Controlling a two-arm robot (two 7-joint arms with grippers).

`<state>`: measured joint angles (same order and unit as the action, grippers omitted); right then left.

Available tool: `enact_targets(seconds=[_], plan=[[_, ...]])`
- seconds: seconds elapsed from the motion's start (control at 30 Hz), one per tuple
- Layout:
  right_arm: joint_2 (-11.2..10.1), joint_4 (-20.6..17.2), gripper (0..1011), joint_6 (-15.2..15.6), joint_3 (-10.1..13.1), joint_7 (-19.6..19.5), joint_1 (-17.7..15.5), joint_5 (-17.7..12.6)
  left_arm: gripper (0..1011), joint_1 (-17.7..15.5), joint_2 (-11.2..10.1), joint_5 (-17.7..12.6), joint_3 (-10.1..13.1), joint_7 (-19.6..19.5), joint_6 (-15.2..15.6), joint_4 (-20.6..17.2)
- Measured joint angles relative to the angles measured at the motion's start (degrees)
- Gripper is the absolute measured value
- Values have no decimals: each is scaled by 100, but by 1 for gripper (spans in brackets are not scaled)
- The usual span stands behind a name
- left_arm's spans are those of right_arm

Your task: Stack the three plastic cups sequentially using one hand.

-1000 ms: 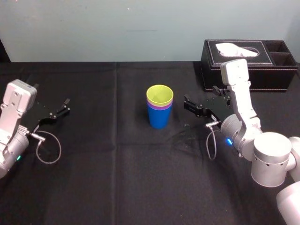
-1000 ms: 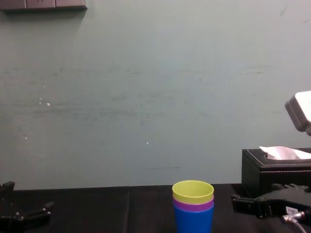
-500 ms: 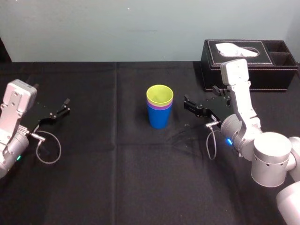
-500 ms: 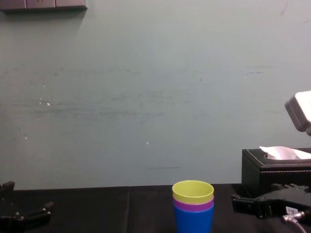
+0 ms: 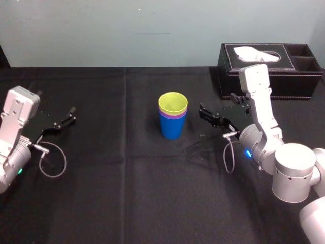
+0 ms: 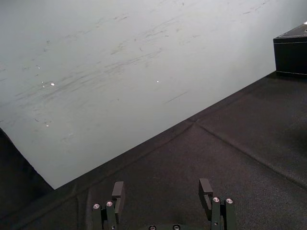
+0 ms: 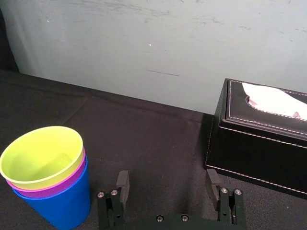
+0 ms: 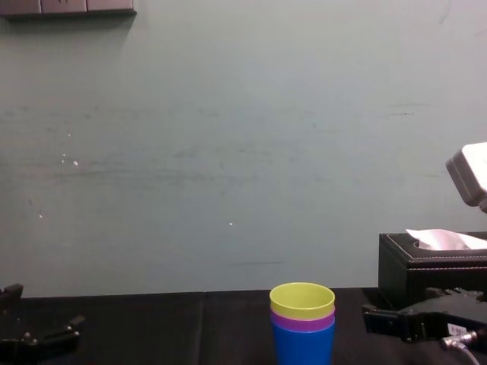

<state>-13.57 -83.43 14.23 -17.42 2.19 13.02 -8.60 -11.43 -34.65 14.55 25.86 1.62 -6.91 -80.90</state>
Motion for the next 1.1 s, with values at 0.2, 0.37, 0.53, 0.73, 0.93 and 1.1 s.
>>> enact_targets(seconds=[0.2, 0.37, 0.53, 0.73, 0.93, 1.1], plan=[[0, 0, 1004, 0, 0, 0, 0, 0, 1011, 0, 0, 0, 0, 0, 0, 0], [0, 0, 1004, 0, 0, 0, 0, 0, 1011, 0, 0, 0, 0, 0, 0, 0], [0, 1, 1004, 0, 0, 0, 0, 0, 1011, 0, 0, 0, 0, 0, 0, 0], [0, 0, 1004, 0, 0, 0, 0, 0, 1011, 0, 0, 0, 0, 0, 0, 0], [0, 0, 1004, 0, 0, 0, 0, 0, 1011, 0, 0, 0, 0, 0, 0, 0], [0, 0, 1004, 0, 0, 0, 0, 0, 1011, 0, 0, 0, 0, 0, 0, 0]])
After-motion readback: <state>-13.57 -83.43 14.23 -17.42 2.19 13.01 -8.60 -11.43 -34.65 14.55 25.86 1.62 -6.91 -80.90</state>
